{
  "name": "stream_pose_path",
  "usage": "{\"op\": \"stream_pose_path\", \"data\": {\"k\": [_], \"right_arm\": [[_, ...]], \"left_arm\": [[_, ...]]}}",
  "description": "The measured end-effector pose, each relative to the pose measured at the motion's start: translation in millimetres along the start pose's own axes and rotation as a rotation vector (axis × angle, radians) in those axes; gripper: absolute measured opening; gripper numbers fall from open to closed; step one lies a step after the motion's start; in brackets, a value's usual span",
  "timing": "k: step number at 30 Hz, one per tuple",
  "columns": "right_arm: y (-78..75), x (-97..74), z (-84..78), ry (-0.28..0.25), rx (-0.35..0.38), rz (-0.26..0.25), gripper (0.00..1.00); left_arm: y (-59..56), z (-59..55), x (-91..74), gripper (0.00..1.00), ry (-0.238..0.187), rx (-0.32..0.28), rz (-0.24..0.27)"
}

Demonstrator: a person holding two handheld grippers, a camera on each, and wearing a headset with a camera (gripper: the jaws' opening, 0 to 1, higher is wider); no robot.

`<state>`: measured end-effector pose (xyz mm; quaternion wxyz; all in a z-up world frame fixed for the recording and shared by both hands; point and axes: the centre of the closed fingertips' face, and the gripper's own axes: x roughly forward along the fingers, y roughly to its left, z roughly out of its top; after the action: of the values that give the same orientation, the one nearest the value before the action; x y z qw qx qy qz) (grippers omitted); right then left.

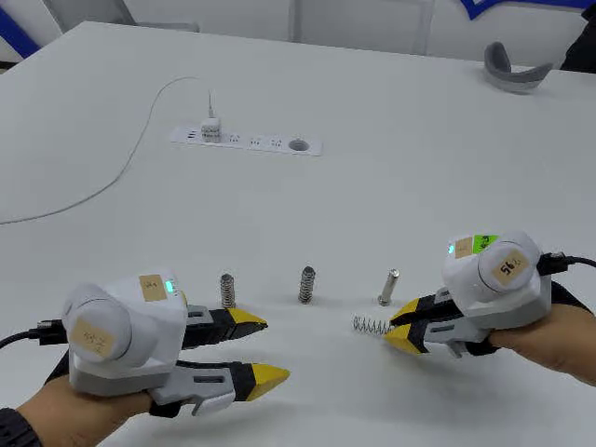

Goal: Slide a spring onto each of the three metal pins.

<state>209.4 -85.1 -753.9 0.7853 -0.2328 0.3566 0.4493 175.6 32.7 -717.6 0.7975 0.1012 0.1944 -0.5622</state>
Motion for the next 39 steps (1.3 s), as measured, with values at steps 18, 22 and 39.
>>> {"op": "stream_pose_path", "data": {"k": [18, 22, 39], "right_arm": [[32.8, -11.8, 29.5, -0.012, -0.108, 0.069, 0.11], [40.2, -13.7, 38.4, -0.021, -0.129, 0.089, 0.11], [64.3, -14.8, 56.9, -0.016, -0.208, 0.157, 0.11]], "left_arm": [[-7.4, 9.3, 24.4, 0.34, 0.02, 0.083, -0.066], [-8.7, 10.3, 25.9, 0.34, 0.022, 0.095, -0.075], [-16.8, 15.6, 32.6, 0.24, 0.026, 0.177, -0.097]]}}
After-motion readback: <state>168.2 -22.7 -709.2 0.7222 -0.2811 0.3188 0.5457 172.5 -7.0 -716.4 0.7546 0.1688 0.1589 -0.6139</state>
